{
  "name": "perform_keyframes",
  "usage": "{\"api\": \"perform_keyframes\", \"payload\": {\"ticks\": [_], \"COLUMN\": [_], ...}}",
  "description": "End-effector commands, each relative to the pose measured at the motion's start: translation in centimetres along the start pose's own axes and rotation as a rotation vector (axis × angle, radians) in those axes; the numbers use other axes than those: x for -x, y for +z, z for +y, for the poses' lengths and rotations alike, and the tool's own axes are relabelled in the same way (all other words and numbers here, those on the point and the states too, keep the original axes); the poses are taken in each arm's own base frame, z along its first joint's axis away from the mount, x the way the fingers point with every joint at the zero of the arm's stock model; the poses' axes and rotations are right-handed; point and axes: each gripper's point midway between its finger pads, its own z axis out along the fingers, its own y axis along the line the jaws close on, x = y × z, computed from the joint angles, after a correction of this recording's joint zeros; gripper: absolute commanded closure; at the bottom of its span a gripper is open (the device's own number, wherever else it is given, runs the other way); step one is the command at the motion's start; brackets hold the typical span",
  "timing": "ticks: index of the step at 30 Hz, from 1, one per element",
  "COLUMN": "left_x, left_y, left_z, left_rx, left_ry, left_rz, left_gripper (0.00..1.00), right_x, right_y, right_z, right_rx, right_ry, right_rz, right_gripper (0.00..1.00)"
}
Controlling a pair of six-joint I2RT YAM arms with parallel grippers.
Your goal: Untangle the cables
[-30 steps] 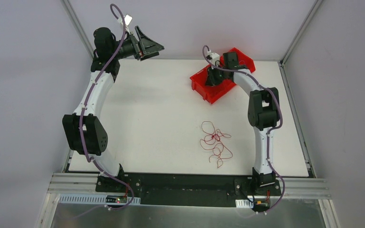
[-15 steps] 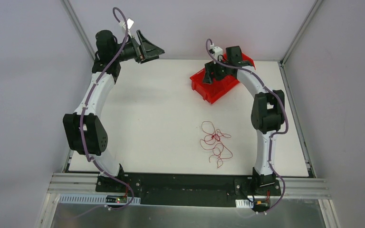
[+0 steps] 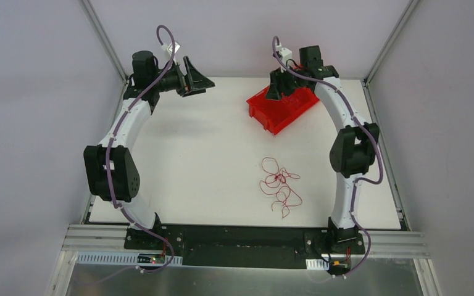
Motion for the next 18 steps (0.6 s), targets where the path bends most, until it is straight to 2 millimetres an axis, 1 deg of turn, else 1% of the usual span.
{"api": "perform_keyframes", "payload": {"ticks": [1, 4, 9, 14, 18], "left_x": [0.1, -0.1, -0.1, 0.0, 0.1], "left_y": [-1.3, -1.5, -1.5, -1.3, -1.2], "left_z": [-2.1, -2.0, -1.8, -1.6, -1.4], "left_rx": [-0.011, 0.0, 0.01, 0.013, 0.015], "left_ry": [0.109, 0.113, 0.11, 0.102, 0.102], "left_rz": [-0.016, -0.013, -0.014, -0.01, -0.008], "left_gripper": [0.01, 0.01, 0.01, 0.01, 0.01], "right_x": [0.0, -0.3, -1.2, -1.5, -2.2], "right_y": [1.7, 3.2, 5.4, 7.2, 8.5], "right_z": [0.5, -0.1, -0.3, -1.1, -1.0], "right_rx": [0.092, 0.1, 0.116, 0.098, 0.109], "right_ry": [0.035, 0.082, 0.142, 0.192, 0.222], "right_rz": [0.049, 0.056, 0.064, 0.028, 0.035], "right_gripper": [0.45, 0.45, 0.45, 0.45, 0.46]}}
